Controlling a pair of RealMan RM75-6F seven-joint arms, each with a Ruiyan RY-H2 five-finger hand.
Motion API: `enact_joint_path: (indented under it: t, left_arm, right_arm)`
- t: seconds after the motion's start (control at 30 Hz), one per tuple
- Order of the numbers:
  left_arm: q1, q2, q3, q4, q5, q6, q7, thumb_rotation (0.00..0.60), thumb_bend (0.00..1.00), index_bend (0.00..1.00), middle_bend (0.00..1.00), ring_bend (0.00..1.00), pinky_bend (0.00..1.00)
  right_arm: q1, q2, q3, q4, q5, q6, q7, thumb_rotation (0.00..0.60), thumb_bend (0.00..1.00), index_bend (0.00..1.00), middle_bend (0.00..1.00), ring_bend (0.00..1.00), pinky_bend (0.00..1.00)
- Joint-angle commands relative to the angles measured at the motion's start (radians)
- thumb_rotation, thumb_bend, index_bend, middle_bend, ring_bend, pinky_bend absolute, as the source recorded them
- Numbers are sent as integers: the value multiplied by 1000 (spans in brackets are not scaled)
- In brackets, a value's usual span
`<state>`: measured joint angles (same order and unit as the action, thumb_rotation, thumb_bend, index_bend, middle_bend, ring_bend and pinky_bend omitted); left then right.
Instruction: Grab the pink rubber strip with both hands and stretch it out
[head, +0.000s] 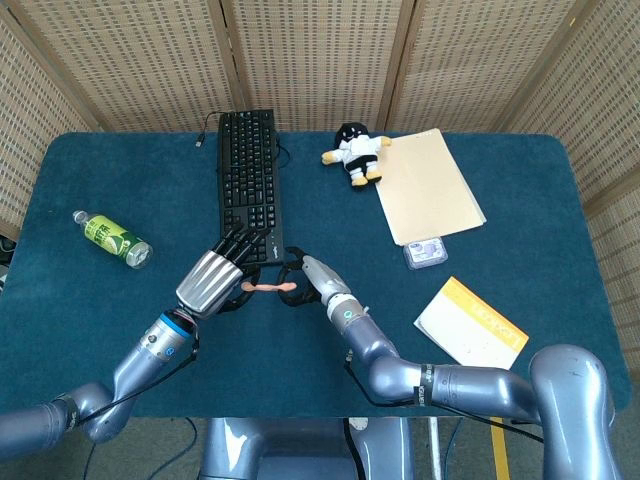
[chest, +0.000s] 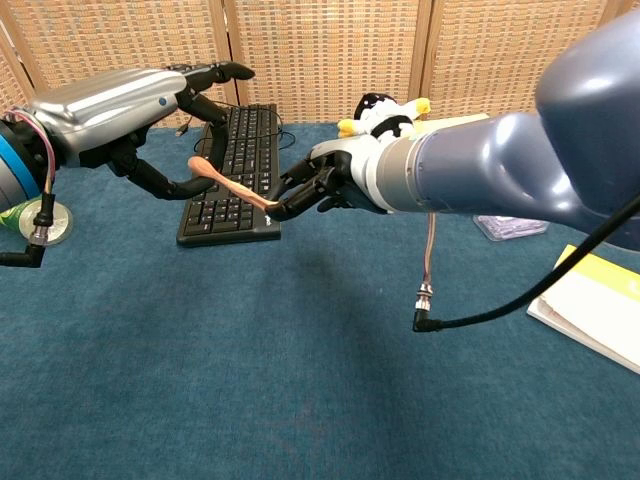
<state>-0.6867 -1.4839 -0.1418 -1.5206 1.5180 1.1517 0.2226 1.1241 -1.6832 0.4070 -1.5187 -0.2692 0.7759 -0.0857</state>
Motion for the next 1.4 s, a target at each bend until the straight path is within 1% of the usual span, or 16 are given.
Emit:
enact_joint_path:
  t: [0.03,0.2,0.43,0.47,0.5,0.8,0.93,1.13,1.4]
  left_arm:
    - [1,15,-5,-15,0,6,9,600,449,851,0,0,0]
    - [5,37,-9,-39,-3,14,16,600,448,852,0,0,0]
    - [15,93,-31,-92,-10,42,18,600,449,852,0,0,0]
    - [17,102,-35,-100,-11,48,19,600,450,852,0,0,0]
    - [23,124,-51,-116,-14,69,16,600,450,852,0,0,0]
    - [47,223,-93,-192,-39,110,-9,600,451,852,0,0,0]
    - [62,274,-120,-222,-57,136,-30,600,450,852,0,0,0]
    - [80,346,-159,-238,-91,159,-59,600,450,853,0,0,0]
    - [107,437,-203,-213,-150,171,-123,600,450,853,0,0,0]
  right_arm:
    - [-10,6,-8,0,-3,2,4,600,588,763,130,0,0]
    - [-27,14,-19,-5,-9,6,10,600,588,768,131,0,0]
    - [-50,25,-33,-12,-15,16,14,600,589,770,132,0,0]
    - [-53,26,-35,-13,-16,17,14,600,589,771,132,0,0]
    - [-61,31,-42,-15,-14,22,14,600,589,771,133,0,0]
    - [-89,49,-52,-29,-20,34,14,600,588,772,134,0,0]
    - [-100,59,-55,-38,-21,41,11,600,589,772,134,0,0]
    - [-113,72,-59,-38,-15,48,6,600,589,773,134,0,0]
    - [-135,103,-56,-38,-9,45,8,600,589,773,135,0,0]
